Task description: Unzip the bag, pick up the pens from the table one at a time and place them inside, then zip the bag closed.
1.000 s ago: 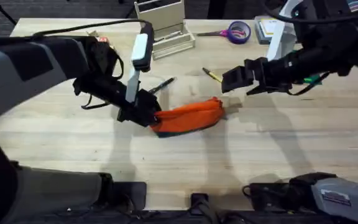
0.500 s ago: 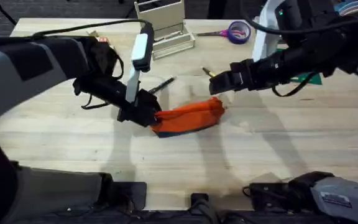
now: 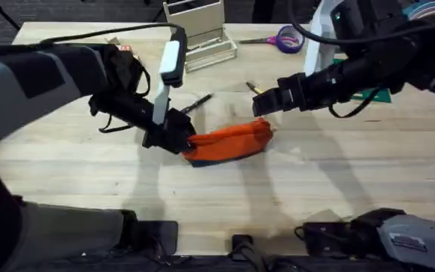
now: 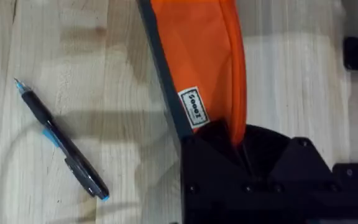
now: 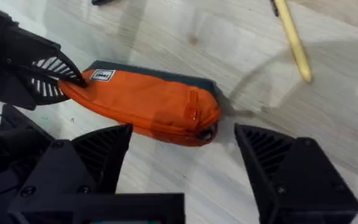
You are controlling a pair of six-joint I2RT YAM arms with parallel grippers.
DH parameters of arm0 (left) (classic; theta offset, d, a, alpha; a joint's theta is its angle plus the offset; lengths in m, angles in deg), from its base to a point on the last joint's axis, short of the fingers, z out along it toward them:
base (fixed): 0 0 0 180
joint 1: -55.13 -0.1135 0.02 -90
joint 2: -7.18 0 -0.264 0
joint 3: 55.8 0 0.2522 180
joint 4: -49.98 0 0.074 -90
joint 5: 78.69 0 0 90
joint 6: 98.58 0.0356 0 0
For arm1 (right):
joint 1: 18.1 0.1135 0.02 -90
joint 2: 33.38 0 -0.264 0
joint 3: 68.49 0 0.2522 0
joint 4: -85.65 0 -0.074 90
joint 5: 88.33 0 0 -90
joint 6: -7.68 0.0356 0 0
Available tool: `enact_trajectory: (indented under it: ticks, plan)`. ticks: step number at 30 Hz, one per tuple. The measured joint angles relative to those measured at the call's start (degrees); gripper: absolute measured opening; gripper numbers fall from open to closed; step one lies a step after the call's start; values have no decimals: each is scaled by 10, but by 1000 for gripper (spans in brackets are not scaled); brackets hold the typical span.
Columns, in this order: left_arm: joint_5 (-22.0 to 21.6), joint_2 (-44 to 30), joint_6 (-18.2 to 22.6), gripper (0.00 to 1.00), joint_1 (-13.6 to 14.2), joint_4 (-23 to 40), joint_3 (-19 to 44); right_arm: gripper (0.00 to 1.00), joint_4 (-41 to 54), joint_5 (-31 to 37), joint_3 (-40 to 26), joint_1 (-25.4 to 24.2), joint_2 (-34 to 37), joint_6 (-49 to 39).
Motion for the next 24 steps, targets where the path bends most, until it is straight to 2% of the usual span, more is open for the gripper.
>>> enact_trajectory:
  ticks: [11, 24]
  plan:
    - [0, 0, 0, 44, 0, 0, 0, 998, -4, 0, 0, 1, 59, 27]
    - [0, 0, 0, 44, 0, 0, 0, 998, -26, 0, 0, 15, 72, 33]
